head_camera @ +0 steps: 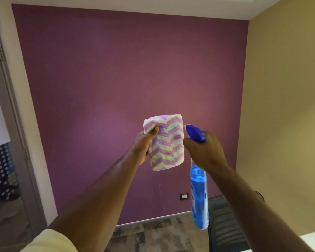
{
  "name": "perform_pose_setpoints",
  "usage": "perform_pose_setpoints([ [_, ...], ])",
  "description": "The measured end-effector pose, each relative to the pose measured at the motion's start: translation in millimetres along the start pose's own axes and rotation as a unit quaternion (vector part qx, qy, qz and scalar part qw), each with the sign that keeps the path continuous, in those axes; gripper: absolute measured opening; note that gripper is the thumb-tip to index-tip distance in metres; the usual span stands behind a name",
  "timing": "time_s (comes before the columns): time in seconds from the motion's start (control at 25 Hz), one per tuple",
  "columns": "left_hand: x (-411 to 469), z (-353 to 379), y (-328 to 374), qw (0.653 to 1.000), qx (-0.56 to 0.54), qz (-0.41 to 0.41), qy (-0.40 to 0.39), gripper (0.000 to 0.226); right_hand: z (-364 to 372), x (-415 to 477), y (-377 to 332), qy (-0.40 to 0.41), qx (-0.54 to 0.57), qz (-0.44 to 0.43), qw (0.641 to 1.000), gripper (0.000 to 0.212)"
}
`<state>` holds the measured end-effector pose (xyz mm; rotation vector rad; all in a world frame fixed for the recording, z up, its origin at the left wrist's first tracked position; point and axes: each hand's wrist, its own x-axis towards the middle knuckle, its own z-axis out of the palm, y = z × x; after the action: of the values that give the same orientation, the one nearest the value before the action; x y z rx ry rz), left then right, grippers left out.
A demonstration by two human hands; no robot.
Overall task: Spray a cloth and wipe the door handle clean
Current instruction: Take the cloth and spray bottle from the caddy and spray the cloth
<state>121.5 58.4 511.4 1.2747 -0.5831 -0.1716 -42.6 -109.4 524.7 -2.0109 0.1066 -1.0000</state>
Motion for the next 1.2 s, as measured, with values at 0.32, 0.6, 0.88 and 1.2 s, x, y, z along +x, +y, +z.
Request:
perform_pose_setpoints([
  [0.32, 1.5, 3.9, -20.1, 1.000, 0.001, -0.019, 0.005, 0.061, 7.7, -18.5, 57.6, -0.029, -0.027, -0.002, 0.999, 0.027],
  [0.6, -3.4, 9.3, -66.3, 0.998, 0.011, -0.063, 0.025, 0.063, 11.7, -58.9, 142.1, -0.026, -0.042, 0.057, 0.997, 0.036],
  [0.88, -4.0, -2.2, -127.0, 0.992, 0.024, -0.114, 0.049, 0.046, 25.5, -106.8, 243.6, -0.080, -0.053, 0.117, 0.989, 0.028],
  [1.2, -14.8, -26.9, -207.4, 0.982, 0.028, -0.178, 0.061, 0.040, 46.4, -167.6, 363.9, -0.124, -0.056, 0.207, 0.969, 0.031],
])
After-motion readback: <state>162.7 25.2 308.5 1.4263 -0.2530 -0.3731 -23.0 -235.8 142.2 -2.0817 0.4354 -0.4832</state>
